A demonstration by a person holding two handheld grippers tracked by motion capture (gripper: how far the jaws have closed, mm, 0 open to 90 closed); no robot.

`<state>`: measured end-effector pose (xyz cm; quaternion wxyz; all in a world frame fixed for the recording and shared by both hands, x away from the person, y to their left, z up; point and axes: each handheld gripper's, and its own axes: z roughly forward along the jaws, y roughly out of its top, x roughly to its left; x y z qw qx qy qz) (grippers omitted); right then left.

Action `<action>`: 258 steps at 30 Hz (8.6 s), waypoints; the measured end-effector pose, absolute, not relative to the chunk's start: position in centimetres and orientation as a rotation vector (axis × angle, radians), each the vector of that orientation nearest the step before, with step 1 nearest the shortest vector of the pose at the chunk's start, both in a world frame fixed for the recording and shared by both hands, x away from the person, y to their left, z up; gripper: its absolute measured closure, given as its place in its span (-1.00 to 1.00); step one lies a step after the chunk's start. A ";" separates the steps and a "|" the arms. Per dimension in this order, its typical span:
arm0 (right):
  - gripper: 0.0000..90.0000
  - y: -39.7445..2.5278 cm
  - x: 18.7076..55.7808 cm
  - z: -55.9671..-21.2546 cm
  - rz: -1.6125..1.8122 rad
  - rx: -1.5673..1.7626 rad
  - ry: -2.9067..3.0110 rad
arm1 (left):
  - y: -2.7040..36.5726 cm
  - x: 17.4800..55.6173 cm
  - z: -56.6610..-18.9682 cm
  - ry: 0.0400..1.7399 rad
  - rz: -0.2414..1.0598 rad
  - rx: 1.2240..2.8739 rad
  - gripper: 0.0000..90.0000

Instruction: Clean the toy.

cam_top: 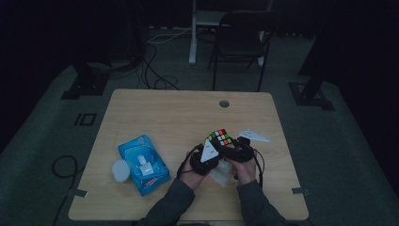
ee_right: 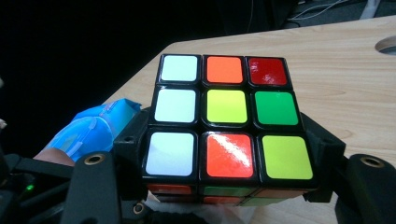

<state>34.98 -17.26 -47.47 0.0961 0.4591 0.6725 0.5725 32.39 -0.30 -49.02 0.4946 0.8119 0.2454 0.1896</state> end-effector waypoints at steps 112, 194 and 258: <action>-0.25 -15.0 35.5 -49.9 1.554 1.277 2.244 | 5.1 34.7 -43.9 0.706 0.498 1.715 0.97; -0.25 -17.2 35.2 -47.6 1.794 1.285 2.100 | 4.3 35.2 -50.0 0.781 0.384 1.892 0.97; -0.25 -18.3 35.9 -48.6 1.555 1.303 2.086 | 6.4 34.7 -47.1 0.804 0.530 1.936 0.95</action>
